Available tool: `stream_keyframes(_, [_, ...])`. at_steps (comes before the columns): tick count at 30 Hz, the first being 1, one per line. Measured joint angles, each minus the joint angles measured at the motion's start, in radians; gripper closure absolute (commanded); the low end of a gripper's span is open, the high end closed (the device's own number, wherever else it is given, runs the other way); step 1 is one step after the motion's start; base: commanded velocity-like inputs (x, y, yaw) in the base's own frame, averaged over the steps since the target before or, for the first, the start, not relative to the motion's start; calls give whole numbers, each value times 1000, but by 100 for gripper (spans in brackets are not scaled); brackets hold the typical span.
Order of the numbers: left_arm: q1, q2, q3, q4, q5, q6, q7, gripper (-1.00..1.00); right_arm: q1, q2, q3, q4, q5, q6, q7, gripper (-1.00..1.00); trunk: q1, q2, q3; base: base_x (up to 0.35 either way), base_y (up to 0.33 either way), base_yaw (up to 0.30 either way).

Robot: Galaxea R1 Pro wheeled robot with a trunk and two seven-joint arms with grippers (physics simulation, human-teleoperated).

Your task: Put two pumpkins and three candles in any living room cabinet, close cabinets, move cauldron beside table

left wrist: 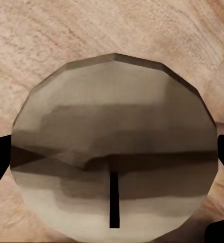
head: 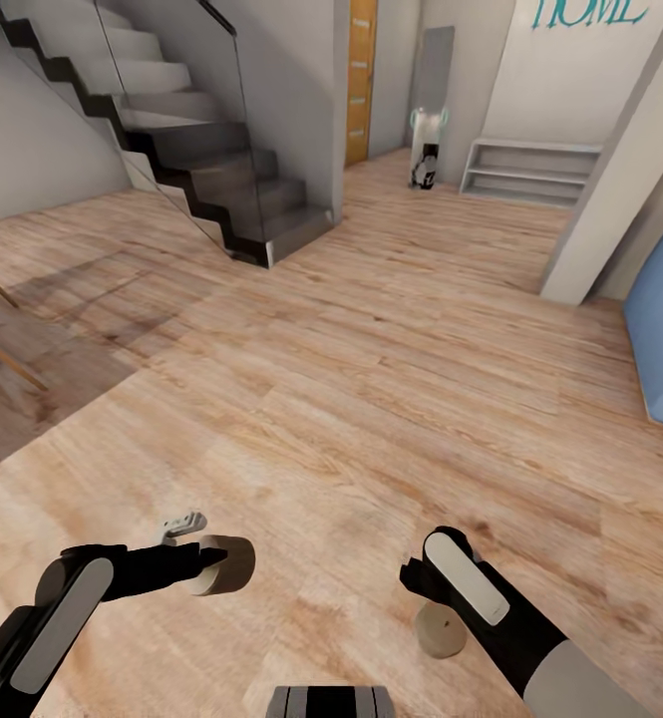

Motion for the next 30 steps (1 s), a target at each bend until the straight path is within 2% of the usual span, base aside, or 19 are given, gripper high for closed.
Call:
stream_keyframes(3, [0, -6, -3, 0, 1, 0, 0, 100, 0, -1, 0, -1, 0, 0, 4, -100, 1, -1, -12, 0, 0, 0])
stream_keyframes(11, [1, -8, -4, 0, 2, 0, -1, 100, 0, -8, -1, -1, 4, 2, 62, -100, 1, -1, -12, 0, 0, 0])
stream_keyframes(21, [4, -10, -8, 0, 0, 0, 0, 100, 0, -10, -3, -4, 5, 2, 65, -100, 1, -1, -12, -68, 0, 0])
stream_keyframes(30, [4, -11, -9, 0, 0, 0, 0, 100, 0, -10, -2, 0, 6, 1, 67, -100, 1, -1, -12, -54, -105, 0])
